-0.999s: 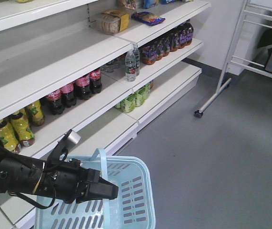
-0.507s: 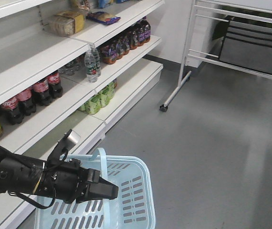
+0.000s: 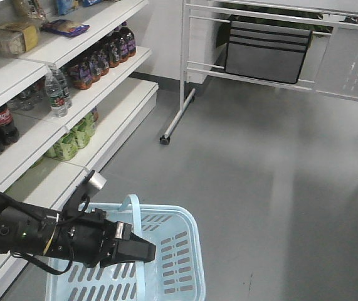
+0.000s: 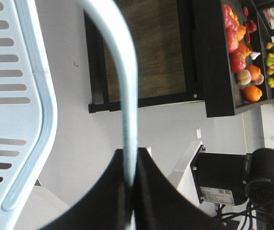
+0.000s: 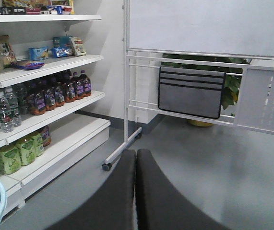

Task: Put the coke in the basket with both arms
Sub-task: 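Hold the basket with the left gripper while the base turns away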

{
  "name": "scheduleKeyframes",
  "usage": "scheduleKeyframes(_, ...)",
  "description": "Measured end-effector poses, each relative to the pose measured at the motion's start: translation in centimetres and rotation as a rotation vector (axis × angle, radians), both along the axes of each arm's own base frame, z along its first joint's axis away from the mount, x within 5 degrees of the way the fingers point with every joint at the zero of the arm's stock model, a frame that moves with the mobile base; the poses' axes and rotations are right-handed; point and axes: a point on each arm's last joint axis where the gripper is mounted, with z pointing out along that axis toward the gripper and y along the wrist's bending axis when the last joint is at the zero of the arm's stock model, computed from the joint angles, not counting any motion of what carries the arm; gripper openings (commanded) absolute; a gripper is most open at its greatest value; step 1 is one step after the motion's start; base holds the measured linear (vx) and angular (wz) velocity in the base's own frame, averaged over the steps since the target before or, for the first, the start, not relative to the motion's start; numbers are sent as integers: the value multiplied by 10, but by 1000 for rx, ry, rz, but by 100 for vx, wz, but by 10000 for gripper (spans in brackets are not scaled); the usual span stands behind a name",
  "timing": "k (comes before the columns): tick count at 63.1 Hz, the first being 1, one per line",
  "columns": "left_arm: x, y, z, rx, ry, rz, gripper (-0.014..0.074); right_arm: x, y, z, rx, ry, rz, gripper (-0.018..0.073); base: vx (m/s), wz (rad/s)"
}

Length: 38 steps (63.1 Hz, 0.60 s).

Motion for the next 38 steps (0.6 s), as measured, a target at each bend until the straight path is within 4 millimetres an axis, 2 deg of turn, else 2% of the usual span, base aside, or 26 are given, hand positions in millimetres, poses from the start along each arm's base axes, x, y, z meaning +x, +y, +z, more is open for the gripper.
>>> scheduleKeyframes(38,0,0,0,0,0,0,-7,0,0,0,0,0,0,-10,1,-27)
